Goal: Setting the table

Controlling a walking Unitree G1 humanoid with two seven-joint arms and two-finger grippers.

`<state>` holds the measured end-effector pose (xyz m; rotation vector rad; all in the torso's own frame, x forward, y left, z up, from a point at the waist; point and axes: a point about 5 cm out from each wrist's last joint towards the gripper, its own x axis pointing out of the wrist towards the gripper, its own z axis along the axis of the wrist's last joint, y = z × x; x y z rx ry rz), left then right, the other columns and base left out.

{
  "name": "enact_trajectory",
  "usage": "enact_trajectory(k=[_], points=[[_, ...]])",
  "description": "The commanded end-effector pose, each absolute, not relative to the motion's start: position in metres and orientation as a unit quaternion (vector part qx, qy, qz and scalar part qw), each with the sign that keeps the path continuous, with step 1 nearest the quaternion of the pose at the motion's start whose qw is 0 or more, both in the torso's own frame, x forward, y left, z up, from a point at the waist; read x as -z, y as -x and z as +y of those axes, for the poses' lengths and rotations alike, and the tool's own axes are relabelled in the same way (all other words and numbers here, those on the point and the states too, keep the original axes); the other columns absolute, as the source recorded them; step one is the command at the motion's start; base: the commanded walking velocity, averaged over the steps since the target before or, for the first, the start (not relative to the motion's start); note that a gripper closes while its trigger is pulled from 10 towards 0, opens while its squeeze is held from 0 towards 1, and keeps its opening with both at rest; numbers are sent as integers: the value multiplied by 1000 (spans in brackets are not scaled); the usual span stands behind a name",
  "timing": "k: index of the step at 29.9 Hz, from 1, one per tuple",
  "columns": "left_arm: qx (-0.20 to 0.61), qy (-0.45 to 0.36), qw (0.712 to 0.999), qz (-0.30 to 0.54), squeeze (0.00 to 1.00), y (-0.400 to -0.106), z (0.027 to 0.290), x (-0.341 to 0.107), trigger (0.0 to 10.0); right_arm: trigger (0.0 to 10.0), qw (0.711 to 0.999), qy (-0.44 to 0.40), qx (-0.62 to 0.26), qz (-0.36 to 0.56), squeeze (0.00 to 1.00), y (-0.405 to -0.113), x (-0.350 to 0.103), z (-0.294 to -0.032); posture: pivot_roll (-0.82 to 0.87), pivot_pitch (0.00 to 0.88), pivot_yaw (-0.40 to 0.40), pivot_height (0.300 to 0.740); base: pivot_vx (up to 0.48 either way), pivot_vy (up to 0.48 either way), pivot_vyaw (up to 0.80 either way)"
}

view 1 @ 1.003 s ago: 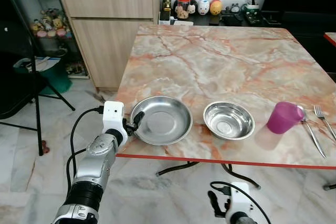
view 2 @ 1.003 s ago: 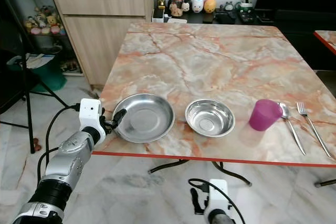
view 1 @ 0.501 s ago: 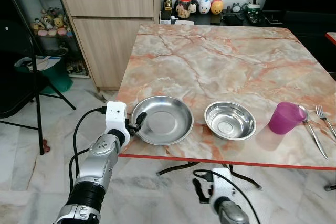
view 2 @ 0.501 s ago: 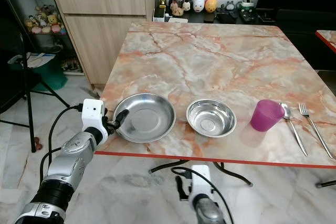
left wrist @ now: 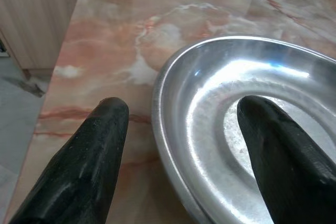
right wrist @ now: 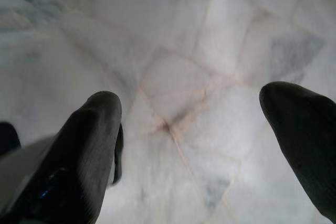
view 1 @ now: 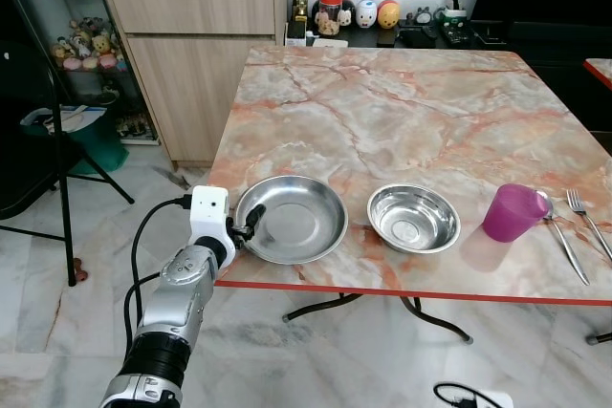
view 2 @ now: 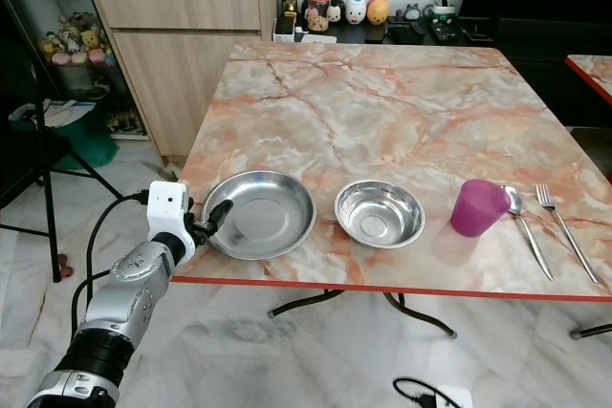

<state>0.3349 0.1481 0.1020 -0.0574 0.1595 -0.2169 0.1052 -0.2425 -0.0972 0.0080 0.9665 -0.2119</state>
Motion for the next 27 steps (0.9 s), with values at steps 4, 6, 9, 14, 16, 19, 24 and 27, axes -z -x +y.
enact_trajectory(k=[4,6,9,14,16,19,24,27], points=[[110,21,991,76,0,-337,149,-105,10000,10000,867,-22,131,481,0,-86,101,-245,76,0,-27,740,0,0,0],[110,19,991,77,0,-337,149,-105,10000,10000,862,-24,121,491,0,-80,105,-236,76,0,-25,740,0,0,0],[112,18,991,78,0,-338,149,-105,10000,10000,863,-29,121,490,0,-80,106,-233,76,0,-25,740,0,0,0],[114,10,990,82,0,-338,147,-104,10000,10000,863,-34,118,491,0,-81,106,-231,78,0,-25,740,0,0,0],[115,6,990,88,0,-338,145,-104,10000,10000,864,-39,115,489,0,-84,106,-230,78,0,-25,740,0,0,0],[109,-2,989,99,0,-339,146,-102,10000,10000,863,-40,117,490,0,-86,106,-231,78,0,-26,740,0,0,0],[105,-10,987,122,0,-338,149,-94,10000,10000,862,-40,116,491,0,-86,105,-232,77,0,-26,740,0,0,0],[104,-14,985,138,0,-337,150,-89,10000,10000,863,-41,114,490,0,-87,105,-230,78,0,-25,740,0,0,0]])
